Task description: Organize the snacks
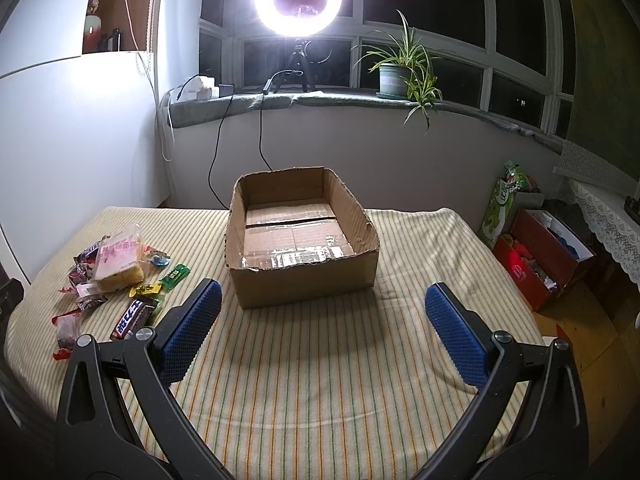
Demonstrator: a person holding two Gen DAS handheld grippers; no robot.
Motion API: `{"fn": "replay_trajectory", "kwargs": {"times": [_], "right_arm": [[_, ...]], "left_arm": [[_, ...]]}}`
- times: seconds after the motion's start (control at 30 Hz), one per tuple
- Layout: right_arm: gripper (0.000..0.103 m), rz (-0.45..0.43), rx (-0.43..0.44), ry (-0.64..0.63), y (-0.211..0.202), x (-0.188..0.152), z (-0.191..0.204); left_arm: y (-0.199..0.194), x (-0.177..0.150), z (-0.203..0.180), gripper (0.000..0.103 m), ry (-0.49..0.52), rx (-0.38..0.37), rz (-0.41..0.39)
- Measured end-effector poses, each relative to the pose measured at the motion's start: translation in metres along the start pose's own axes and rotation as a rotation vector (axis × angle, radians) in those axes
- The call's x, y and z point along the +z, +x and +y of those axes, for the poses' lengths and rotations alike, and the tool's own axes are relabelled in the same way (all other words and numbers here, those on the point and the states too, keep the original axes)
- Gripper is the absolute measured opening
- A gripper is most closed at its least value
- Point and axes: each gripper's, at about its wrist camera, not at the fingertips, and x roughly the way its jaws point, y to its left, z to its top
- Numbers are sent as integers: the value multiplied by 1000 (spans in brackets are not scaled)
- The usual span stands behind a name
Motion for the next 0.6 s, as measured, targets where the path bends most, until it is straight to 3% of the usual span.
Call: {"fn": "replay_trajectory", "kwargs": {"times": [0.6], "right_arm": [[103, 27, 27, -22, 9, -2, 7]], "left_arm": [[0, -6, 8, 101, -19, 11, 19]]}}
